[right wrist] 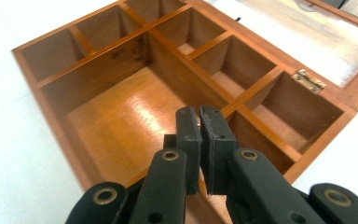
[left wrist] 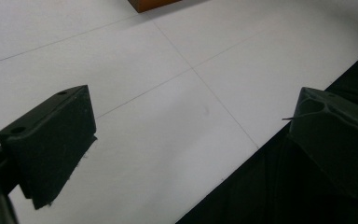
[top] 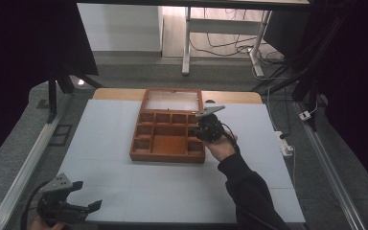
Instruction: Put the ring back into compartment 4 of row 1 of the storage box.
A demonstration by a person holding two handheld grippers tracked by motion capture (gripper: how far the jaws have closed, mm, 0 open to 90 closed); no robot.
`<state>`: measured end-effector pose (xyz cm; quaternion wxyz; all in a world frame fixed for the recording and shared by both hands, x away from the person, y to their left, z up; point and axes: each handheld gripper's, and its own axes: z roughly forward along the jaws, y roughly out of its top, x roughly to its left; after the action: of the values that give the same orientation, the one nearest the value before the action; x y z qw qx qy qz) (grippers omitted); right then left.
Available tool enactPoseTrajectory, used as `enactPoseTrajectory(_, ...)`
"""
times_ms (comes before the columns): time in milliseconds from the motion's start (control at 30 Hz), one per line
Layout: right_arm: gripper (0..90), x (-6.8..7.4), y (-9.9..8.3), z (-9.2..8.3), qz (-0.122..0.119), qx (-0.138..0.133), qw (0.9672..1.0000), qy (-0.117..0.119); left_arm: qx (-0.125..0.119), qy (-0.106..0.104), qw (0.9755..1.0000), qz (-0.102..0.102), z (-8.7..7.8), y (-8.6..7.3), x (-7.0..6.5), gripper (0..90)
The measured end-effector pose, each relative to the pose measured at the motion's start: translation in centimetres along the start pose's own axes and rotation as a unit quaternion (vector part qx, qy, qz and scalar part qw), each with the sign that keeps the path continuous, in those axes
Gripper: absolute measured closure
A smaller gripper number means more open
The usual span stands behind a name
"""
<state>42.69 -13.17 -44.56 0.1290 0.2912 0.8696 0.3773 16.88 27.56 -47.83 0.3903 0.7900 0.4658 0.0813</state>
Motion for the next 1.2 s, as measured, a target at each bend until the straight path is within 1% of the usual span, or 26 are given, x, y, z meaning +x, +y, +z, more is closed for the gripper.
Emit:
enactPoseTrajectory(233,87.5,-1.5,0.4,0.6,0.012,-0.004,0.9999,-0.01,0.0,0.001,1.0,0.001,0.0,0.0,0.0,0.8)
enactPoseTrajectory(433,87.4,-2.6,0.7,1.3,0.017,-0.002,0.9996,-0.023,0.0,0.002,1.0,-0.001,0.0,0.0,0.0,0.8)
enactPoseTrajectory(700,87.4,-3.6,1.0,2.2,0.017,0.002,0.9991,-0.038,-0.001,-0.001,1.0,-0.003,0.0,0.0,0.1,0.8)
enactPoseTrajectory(867,87.4,-4.2,1.2,2.9,0.023,0.001,0.9989,-0.041,0.0,-0.001,1.0,-0.004,0.0,0.0,0.1,0.8)
enactPoseTrajectory(967,87.4,-4.4,1.2,3.3,0.021,0.005,0.9988,-0.044,0.0,-0.002,1.0,-0.004,0.0,0.0,0.2,0.8)
enactPoseTrajectory(1200,87.4,-4.9,0.9,4.4,0.028,0.009,0.9984,-0.049,0.0,-0.003,1.0,-0.005,0.0,0.0,0.2,0.8)
